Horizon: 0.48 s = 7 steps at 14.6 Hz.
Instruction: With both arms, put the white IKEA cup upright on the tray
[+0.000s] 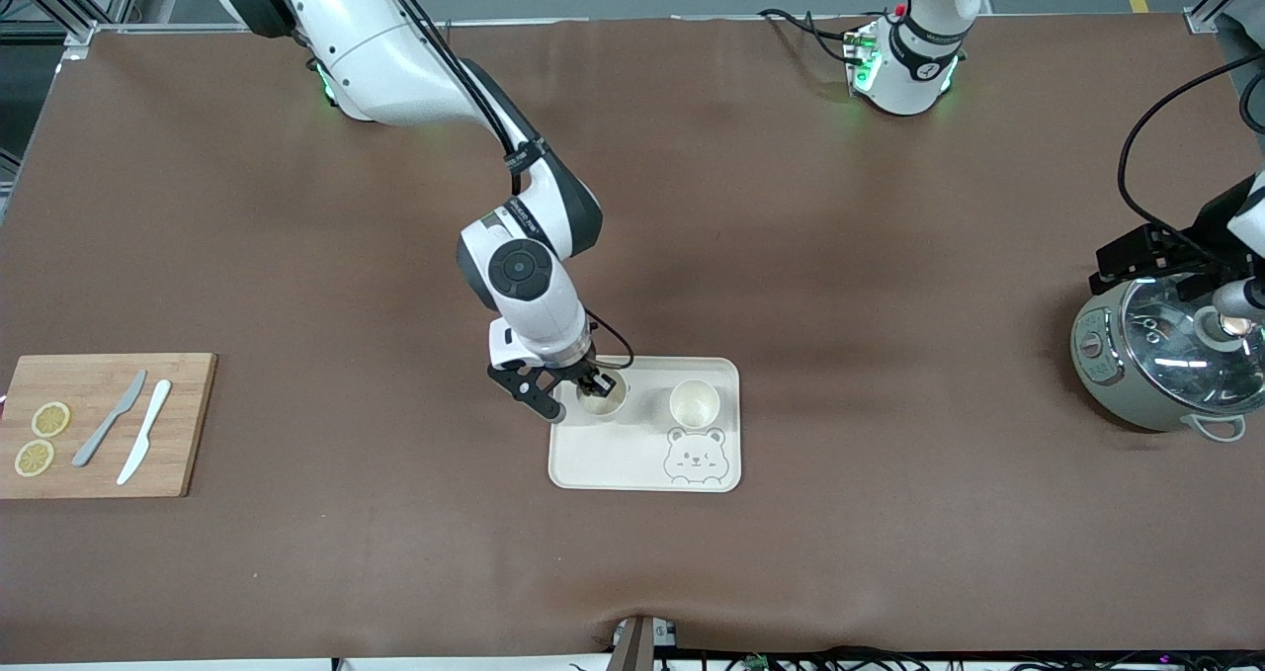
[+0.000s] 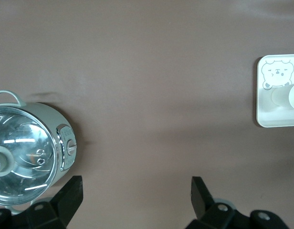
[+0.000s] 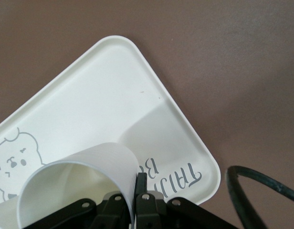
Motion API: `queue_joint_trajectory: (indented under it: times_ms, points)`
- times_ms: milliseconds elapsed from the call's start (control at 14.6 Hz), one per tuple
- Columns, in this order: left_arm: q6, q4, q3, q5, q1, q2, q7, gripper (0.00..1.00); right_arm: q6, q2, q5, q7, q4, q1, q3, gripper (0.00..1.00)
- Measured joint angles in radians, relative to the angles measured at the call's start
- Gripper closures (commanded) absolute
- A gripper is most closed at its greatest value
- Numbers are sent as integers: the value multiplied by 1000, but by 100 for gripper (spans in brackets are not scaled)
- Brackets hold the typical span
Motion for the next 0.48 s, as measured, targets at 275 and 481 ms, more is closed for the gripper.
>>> queue_joint_trajectory:
  times_ms: [275, 481]
  points:
    - [-32, 0, 115, 0, -126, -32, 0, 0, 23, 25, -46, 52, 1, 17, 0, 100]
    - [-47, 0, 165, 0, -196, -58, 0, 0, 36, 35, -49, 59, 1, 25, 0, 100]
